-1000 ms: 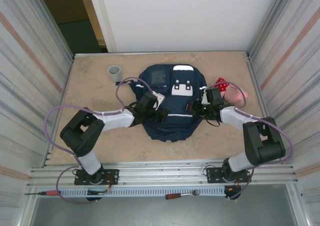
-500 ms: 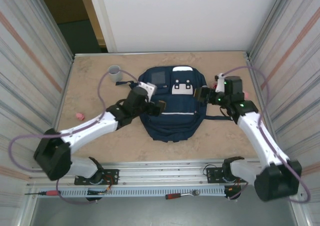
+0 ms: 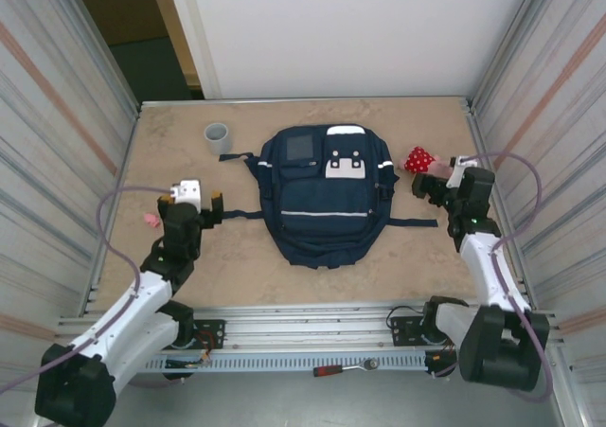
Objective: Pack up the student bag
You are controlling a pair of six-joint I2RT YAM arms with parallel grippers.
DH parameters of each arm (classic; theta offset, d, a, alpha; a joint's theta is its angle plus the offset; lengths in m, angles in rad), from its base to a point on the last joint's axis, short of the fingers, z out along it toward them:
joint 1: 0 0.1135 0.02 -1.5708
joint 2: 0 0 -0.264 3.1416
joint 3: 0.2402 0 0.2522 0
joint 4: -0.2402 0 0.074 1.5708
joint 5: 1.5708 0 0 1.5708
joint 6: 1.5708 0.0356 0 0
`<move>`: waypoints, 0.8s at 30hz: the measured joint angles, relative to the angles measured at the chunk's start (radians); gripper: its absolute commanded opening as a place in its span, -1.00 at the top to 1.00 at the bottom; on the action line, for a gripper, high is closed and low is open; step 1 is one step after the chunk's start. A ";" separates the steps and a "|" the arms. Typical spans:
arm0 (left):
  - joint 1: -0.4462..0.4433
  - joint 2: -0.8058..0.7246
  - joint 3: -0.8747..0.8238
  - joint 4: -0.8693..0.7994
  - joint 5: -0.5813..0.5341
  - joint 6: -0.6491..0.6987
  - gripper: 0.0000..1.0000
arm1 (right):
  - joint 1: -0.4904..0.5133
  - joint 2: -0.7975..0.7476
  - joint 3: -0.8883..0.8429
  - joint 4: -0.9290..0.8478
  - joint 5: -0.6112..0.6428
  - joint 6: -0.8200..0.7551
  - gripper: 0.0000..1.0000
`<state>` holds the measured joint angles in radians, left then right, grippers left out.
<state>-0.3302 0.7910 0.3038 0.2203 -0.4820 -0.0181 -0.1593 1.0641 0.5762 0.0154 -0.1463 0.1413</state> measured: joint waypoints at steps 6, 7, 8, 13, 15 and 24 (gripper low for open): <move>0.097 0.271 -0.102 0.290 0.047 0.056 -0.97 | 0.063 0.192 -0.090 0.242 0.046 -0.075 -0.98; 0.106 0.344 -0.100 0.362 0.064 0.071 -0.97 | 0.075 0.214 -0.089 0.261 0.053 -0.089 -0.98; 0.115 0.428 -0.097 0.442 0.087 0.092 -0.97 | 0.084 0.229 -0.089 0.283 0.057 -0.105 -0.98; 0.203 0.705 -0.046 0.659 0.219 0.111 -0.98 | 0.074 0.249 -0.147 0.551 0.030 -0.127 -0.98; 0.294 0.723 -0.038 0.705 0.291 0.079 -0.97 | 0.069 0.299 -0.127 0.601 0.017 -0.127 -0.98; 0.308 0.724 0.074 0.641 0.386 0.055 -0.97 | 0.075 0.525 0.001 0.681 -0.037 -0.134 -0.98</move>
<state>-0.0219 1.5146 0.3782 0.8612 -0.0956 0.0364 -0.0845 1.5894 0.5774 0.6960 -0.1837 0.0078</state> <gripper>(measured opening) 0.986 0.988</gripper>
